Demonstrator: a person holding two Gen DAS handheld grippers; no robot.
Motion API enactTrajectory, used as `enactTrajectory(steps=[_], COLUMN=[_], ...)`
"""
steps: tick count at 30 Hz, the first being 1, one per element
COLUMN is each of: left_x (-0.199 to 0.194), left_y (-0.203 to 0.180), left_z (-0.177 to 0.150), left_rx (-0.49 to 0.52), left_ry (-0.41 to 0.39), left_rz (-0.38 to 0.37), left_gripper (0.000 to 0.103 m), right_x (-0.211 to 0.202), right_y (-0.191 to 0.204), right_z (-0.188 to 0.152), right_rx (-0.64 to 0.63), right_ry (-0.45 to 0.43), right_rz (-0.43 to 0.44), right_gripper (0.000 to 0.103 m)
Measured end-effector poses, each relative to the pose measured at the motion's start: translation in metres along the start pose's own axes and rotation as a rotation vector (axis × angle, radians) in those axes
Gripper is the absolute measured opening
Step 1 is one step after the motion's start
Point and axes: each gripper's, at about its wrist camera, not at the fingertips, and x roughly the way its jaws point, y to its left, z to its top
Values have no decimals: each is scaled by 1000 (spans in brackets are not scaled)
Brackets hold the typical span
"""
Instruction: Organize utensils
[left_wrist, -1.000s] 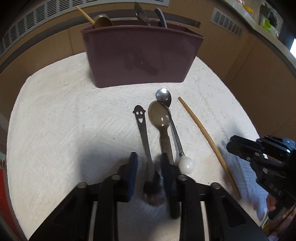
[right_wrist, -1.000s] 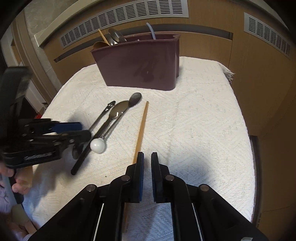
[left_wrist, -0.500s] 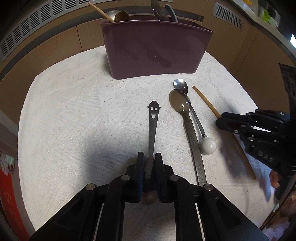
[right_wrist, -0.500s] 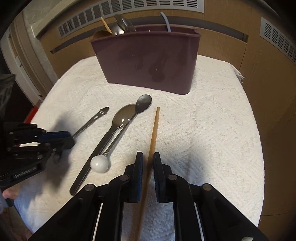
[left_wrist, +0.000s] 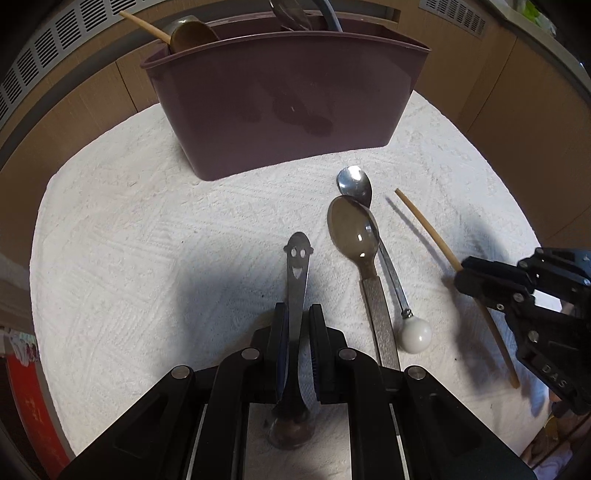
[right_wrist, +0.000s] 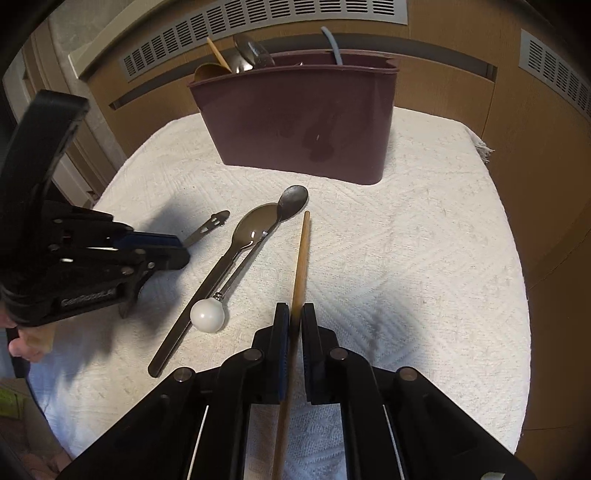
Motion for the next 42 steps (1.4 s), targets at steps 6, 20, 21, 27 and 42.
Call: enactTrajectory(steps=[6, 20, 21, 27, 42], left_x=[-11, -63, -58, -31, -27], left_y=[8, 21, 23, 27, 33], left_z=[-15, -48, -49, -58, -58], left_rx=[-98, -231, -235, -284, -291], left_ry=[-93, -300, -291, -206, -178], left_rz=[-61, -106, -104, -130, -152], left_gripper=[8, 10, 11, 15, 51], right_x=[-12, -10, -9, 0, 8], right_y=[-11, -8, -10, -19, -19], right_z=[2, 5, 2, -7, -2], right_rx=[65, 38, 53, 150, 277], right_ry=[-32, -2, 3, 14, 55], right_rz=[66, -9, 1, 58, 229], right_gripper=[6, 37, 44, 50, 103])
